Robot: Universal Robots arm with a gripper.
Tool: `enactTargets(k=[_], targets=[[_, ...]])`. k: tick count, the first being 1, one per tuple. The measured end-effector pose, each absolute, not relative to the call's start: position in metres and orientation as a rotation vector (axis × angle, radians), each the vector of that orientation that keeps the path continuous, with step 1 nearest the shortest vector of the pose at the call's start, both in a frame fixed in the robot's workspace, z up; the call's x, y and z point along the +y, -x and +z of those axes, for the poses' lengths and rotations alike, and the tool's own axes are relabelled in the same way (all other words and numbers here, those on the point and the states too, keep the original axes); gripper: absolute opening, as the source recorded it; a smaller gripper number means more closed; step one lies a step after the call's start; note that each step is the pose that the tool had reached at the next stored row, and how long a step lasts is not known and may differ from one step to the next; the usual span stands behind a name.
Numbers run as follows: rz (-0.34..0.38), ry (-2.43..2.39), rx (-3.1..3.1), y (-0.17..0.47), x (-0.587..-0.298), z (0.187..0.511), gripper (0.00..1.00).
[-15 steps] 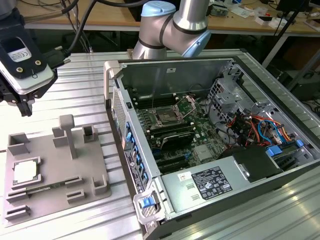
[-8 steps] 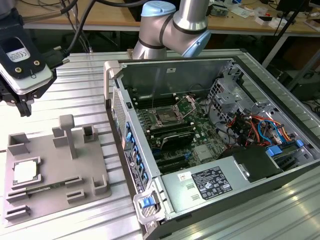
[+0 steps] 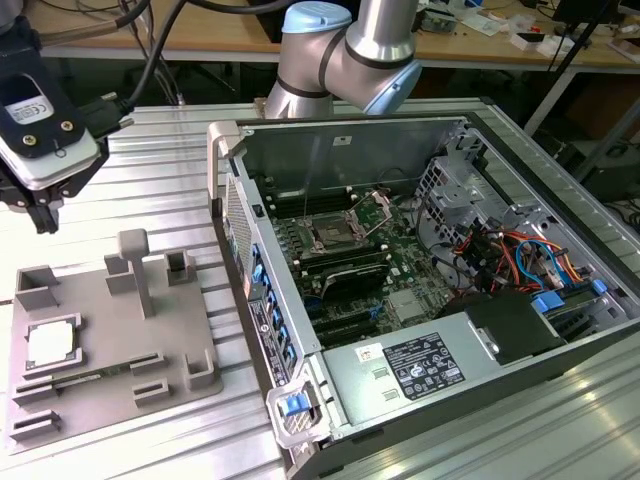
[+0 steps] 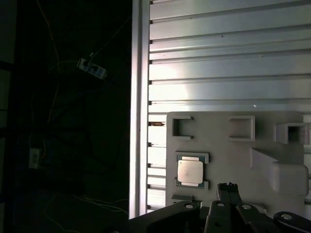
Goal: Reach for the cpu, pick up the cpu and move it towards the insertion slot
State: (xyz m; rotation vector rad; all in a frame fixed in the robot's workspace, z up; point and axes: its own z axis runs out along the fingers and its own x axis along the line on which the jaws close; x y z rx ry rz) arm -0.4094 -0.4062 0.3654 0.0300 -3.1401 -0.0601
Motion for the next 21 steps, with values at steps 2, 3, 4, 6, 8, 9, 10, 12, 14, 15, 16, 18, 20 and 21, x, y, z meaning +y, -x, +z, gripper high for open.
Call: enactTargets(k=[2,3,4,6,8,9,10,12,14,15,16,18,20,21], targets=[[-0.06,-0.03,-3.14,0.4101,-0.4062,0.3654,0.11],[-0.06,-0.03,-3.14,0.4105,-0.4062,0.3654,0.11],[-0.06,-0.03,-3.14,0.4109,-0.4062,0.3654,0.11],[-0.06,-0.03,-3.14,0.4121,-0.4063,0.3651,0.11],[-0.06,-0.03,-3.14,0.4139,-0.4072,0.3647,0.11],[-0.06,-0.03,-3.14,0.4146,-0.4076,0.3646,0.11],[-0.06,-0.03,-3.14,0.415,-0.4078,0.3645,0.11],[-0.06,-0.03,-3.14,0.416,-0.4081,0.3644,0.11],[-0.06,-0.03,-3.14,0.4163,-0.4083,0.3644,0.11],[-0.06,-0.03,-3.14,0.4166,-0.4085,0.3644,0.11],[-0.06,-0.03,-3.14,0.4169,-0.4088,0.3644,0.11],[-0.06,-0.03,-3.14,0.4175,-0.4092,0.3644,0.11],[-0.06,-0.03,-3.141,0.4179,-0.4094,0.3644,0.11],[-0.06,-0.03,-3.141,0.418,-0.4094,0.3644,0.11]])
